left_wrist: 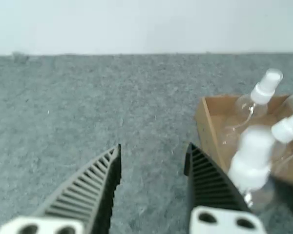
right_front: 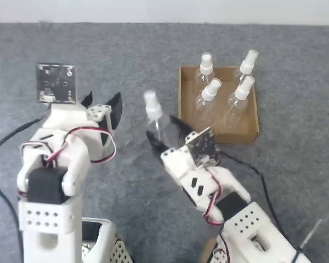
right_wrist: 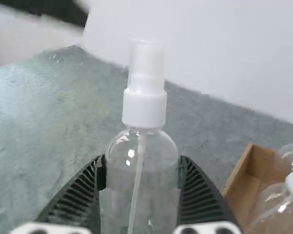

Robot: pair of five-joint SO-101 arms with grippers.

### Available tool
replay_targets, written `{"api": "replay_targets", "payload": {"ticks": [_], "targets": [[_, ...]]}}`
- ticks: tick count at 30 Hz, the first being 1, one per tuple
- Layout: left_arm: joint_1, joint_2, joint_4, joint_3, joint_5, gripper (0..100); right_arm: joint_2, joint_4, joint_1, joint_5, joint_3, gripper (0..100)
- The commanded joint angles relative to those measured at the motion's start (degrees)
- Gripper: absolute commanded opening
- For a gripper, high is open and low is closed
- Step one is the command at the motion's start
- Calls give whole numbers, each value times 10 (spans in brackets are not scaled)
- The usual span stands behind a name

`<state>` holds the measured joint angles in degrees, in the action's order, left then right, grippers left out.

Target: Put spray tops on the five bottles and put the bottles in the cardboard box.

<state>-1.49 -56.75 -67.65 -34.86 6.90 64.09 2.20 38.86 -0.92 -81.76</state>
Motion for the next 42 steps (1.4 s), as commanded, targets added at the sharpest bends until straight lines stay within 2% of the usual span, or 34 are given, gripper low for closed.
{"api": "replay_targets", "payload": {"ticks": [1,4,7,10,14,17,22,26,30,42], "targets": [[-1,-71,45,-80,-3,199,-1,65,-29,-7,115,6],[25,-153,108,-204,-4,199,-1,111,-36,-7,174,6],[69,-238,136,-306,-5,200,-9,150,-36,-7,229,6],[103,-316,136,-357,-5,217,-53,184,-35,-8,283,6],[136,-389,108,-385,-32,304,-140,195,-33,-10,340,6],[168,-422,91,-400,-39,314,-192,195,-32,-10,379,6],[165,-416,134,-432,-42,313,-219,216,-8,-7,407,6],[133,-382,164,-433,-41,313,-208,305,15,-7,444,6],[131,-346,185,-433,-40,313,-179,360,25,-7,459,6],[132,-336,189,-433,-41,313,-112,424,23,-7,458,6]]}}
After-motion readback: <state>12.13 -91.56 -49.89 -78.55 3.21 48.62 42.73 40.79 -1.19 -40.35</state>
